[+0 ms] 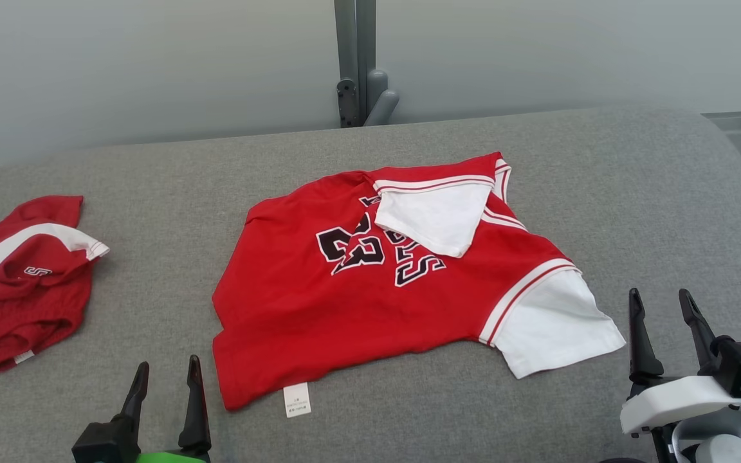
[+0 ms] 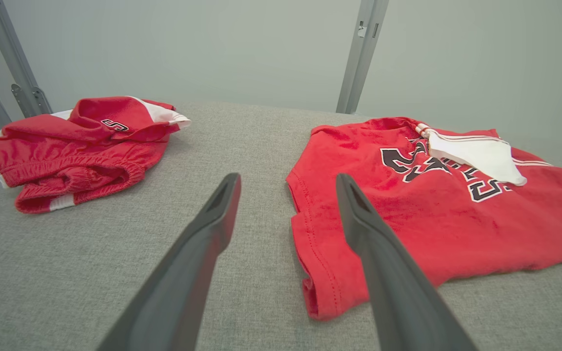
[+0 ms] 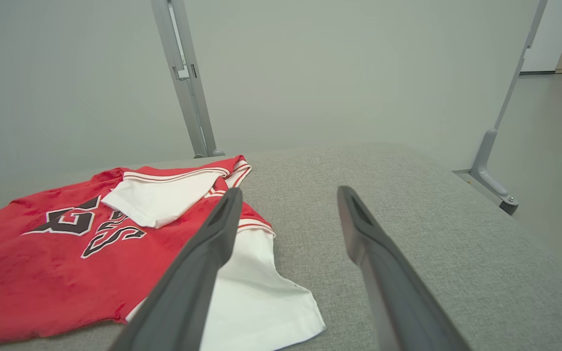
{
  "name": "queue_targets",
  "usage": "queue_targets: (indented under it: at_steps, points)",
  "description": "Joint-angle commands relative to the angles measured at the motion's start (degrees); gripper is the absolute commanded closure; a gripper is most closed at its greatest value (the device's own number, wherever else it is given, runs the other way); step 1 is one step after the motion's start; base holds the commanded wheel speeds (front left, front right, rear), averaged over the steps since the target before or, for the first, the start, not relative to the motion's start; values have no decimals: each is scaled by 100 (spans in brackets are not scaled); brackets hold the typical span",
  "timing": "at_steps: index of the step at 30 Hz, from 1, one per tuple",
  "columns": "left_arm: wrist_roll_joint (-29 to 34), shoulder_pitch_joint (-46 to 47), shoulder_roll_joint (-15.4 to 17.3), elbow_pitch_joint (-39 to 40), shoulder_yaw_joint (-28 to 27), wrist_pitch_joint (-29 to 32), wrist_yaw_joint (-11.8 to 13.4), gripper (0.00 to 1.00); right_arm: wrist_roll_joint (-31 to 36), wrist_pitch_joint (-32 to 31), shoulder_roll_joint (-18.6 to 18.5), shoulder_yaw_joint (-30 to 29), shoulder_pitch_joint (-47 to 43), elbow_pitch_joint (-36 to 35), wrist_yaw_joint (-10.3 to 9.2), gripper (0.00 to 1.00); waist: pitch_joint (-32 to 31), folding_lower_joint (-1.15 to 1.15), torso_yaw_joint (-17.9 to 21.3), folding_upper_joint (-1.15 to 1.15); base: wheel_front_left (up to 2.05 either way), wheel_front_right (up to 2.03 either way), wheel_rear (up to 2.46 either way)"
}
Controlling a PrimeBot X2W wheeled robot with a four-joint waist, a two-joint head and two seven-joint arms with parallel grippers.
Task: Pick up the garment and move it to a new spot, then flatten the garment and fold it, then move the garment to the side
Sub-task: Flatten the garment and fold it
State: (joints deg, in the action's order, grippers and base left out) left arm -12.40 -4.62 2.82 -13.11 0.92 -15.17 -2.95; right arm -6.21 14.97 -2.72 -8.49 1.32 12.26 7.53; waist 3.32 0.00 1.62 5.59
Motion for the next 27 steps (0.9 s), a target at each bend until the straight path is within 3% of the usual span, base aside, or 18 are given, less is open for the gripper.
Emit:
queue_targets:
  at_steps: [1,16,27]
  points:
    - [-16,-113,14,14,8,5,33,0,38,10,-18,13,-107,-11,-8,0,-33,0,9,0,0,0,0]
    - [89,-82,15,-45,224,5,-71,0,-10,10,-183,1069,-247,124,-8,0,-212,0,-4,0,0,0,0]
    - [133,-35,15,-83,319,5,-150,0,-45,10,-240,1289,-260,87,-8,0,-244,0,-70,0,0,0,0]
